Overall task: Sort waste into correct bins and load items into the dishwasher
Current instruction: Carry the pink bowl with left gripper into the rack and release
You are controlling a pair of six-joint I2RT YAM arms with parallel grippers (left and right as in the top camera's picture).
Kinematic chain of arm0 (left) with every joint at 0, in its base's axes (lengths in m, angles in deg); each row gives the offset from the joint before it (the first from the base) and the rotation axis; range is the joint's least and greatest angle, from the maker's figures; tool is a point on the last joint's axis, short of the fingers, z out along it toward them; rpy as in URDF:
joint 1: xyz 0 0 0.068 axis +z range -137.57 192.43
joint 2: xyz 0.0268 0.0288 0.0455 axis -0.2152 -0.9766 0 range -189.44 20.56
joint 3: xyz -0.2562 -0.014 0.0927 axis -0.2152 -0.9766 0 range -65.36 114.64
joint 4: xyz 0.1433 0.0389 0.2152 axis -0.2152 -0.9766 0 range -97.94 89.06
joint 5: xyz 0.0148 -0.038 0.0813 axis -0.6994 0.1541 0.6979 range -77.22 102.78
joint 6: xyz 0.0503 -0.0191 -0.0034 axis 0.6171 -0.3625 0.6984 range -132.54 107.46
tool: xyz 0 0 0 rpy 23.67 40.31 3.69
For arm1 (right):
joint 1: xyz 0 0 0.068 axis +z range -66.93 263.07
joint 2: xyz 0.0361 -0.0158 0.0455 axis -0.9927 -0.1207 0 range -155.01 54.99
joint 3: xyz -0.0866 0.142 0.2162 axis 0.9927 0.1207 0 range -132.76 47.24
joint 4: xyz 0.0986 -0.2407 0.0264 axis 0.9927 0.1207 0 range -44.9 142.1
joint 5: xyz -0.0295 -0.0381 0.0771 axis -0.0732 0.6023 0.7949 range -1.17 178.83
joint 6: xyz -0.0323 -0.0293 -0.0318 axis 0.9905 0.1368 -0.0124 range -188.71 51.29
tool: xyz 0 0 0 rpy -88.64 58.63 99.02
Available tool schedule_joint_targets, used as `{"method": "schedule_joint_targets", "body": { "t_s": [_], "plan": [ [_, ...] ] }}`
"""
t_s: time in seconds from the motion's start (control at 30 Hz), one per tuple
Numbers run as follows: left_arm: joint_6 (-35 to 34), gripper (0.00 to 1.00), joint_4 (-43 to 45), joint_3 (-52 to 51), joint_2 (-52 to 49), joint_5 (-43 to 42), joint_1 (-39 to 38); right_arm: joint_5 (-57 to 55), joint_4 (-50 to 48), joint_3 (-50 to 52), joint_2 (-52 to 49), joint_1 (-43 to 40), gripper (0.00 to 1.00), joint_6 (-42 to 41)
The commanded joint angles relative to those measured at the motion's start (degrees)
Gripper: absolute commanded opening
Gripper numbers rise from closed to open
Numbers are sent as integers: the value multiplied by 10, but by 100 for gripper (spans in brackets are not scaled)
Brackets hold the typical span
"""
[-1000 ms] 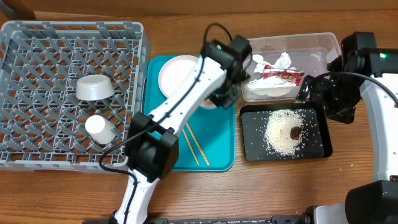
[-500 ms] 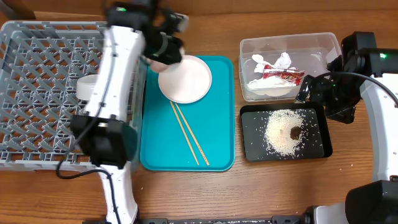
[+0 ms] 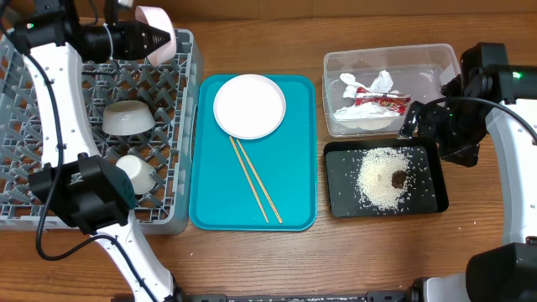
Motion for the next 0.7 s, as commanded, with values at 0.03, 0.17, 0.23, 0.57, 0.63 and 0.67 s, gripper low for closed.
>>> {"method": "schedule_joint_targets", "body": {
  "t_s": [0.03, 0.17, 0.23, 0.57, 0.63, 0.67],
  "plan": [
    [4, 4, 20, 9, -35, -64, 19, 0, -1, -16, 14, -1, 100, 2],
    [-6, 4, 36, 9, -67, -92, 31, 0, -1, -16, 15, -1, 100, 2],
    [-5, 4, 40, 9, -84, -111, 37, 0, -1, -16, 14, -1, 100, 2],
    [-9, 4, 39, 9, -153, -124, 71, 0, -1, -16, 15, -1, 100, 1],
    [-9, 4, 31, 9, -157, -124, 81, 0, 1, -16, 14, -1, 100, 1],
    [-9, 5, 28, 9, -159, -119, 86, 0, 1, -16, 15, -1, 100, 1]
  ]
}}
